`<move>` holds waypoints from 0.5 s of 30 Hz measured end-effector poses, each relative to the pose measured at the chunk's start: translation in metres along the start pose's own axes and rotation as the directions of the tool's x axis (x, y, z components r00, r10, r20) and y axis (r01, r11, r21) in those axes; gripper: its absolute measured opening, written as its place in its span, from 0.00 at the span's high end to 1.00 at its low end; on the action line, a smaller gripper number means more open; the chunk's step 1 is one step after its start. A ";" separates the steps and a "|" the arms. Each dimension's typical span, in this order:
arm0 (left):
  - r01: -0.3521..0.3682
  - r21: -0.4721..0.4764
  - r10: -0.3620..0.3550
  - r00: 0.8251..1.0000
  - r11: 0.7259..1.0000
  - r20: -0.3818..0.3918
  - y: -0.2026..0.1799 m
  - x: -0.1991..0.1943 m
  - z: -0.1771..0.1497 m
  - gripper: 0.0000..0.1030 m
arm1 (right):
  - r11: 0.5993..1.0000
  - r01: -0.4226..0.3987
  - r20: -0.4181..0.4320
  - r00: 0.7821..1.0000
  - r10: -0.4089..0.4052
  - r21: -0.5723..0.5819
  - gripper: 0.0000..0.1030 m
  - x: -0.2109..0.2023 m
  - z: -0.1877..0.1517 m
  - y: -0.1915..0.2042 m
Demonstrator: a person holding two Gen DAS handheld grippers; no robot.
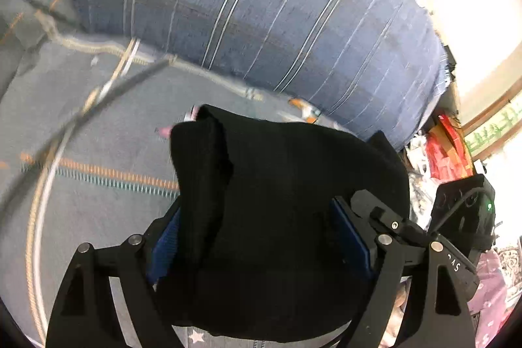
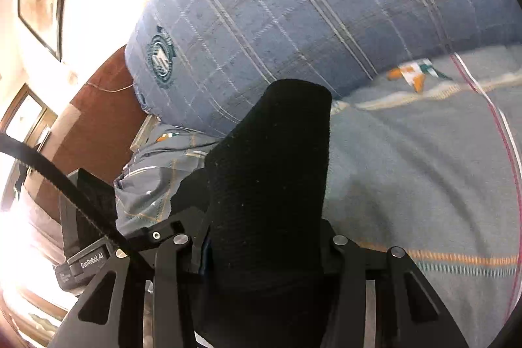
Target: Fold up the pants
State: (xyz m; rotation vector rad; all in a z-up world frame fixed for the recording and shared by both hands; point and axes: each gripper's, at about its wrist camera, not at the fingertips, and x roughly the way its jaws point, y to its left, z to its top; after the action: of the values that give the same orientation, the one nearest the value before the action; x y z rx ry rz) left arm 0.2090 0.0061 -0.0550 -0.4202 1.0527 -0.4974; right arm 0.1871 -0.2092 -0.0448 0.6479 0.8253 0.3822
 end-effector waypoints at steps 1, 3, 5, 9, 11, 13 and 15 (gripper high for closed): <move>-0.023 -0.018 0.023 1.000 1.000 -0.020 0.006 0.008 -0.002 0.18 | 1.000 0.010 -0.008 1.000 -0.010 0.017 0.51 0.001 -0.006 -0.008; -0.103 -0.043 0.100 0.993 0.994 -0.064 0.020 0.025 -0.008 0.18 | 0.997 0.071 -0.034 0.997 -0.070 0.029 0.45 0.008 -0.017 -0.023; -0.095 -0.070 0.089 0.992 0.993 -0.092 0.030 0.026 -0.011 0.21 | 0.984 0.180 -0.044 0.983 -0.180 0.011 0.41 0.013 -0.025 -0.037; -0.055 -0.042 0.055 0.998 0.998 0.007 0.018 -0.016 -0.003 0.22 | 0.983 0.184 0.041 0.982 -0.184 0.007 0.37 -0.015 -0.022 -0.033; -0.041 -0.007 0.041 0.997 0.999 0.059 0.005 -0.032 0.002 0.22 | 0.980 0.195 0.098 0.977 -0.191 -0.033 0.36 -0.028 -0.018 -0.022; -0.005 0.020 0.004 0.998 1.000 0.066 -0.009 -0.032 0.009 0.22 | 0.988 0.147 0.133 0.981 -0.140 -0.045 0.35 -0.034 -0.010 -0.013; -0.015 0.033 0.014 0.999 0.999 0.041 -0.016 -0.014 0.014 0.22 | 0.998 0.057 0.110 0.992 -0.055 -0.014 0.34 -0.029 -0.001 -0.015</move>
State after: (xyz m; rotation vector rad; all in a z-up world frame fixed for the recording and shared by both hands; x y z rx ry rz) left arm 0.2134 0.0026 -0.0301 -0.3912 1.0063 -0.4908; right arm 0.1693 -0.2359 -0.0392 0.6227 0.7329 0.3000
